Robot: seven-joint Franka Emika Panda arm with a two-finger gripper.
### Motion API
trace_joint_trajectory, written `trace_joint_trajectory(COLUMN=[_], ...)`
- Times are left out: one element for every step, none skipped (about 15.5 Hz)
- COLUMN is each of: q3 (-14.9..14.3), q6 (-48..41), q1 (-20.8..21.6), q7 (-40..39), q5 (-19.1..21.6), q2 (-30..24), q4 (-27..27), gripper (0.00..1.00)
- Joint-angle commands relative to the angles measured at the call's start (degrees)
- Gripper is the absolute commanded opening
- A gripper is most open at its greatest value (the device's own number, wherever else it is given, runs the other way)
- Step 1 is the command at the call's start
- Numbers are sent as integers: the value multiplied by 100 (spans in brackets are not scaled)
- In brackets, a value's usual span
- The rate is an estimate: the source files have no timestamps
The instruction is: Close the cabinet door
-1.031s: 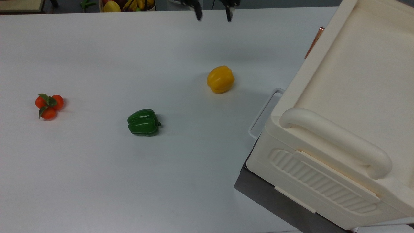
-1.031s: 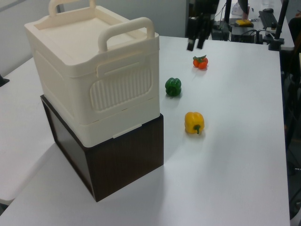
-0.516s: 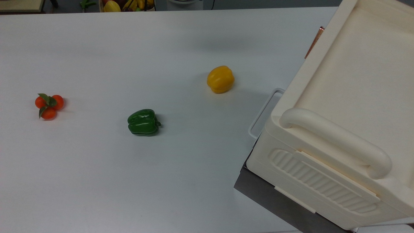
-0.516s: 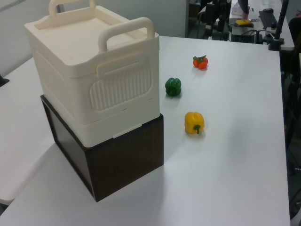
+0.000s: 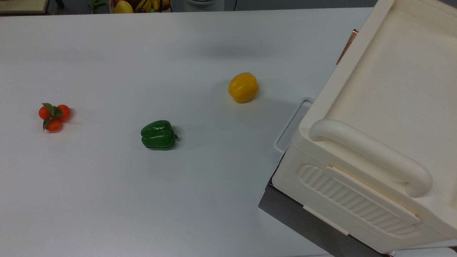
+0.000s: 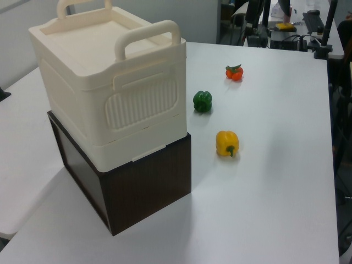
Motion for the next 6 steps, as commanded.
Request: trace_joint_trajectory(q3=[-152, -161, -161, -152, -152, -152], q6=[170, 170, 170, 170, 170, 170], q1=[146, 146, 146, 155, 216, 242], q7=[-176, -176, -150, -150, -141, -141], q5=[-110, -111, -111, -111, -111, -119], q2=[-1, -1, -1, 8, 25, 34], q4=[-50, -50, -41, -41, -50, -50], gripper=[100, 100, 100, 100, 100, 100])
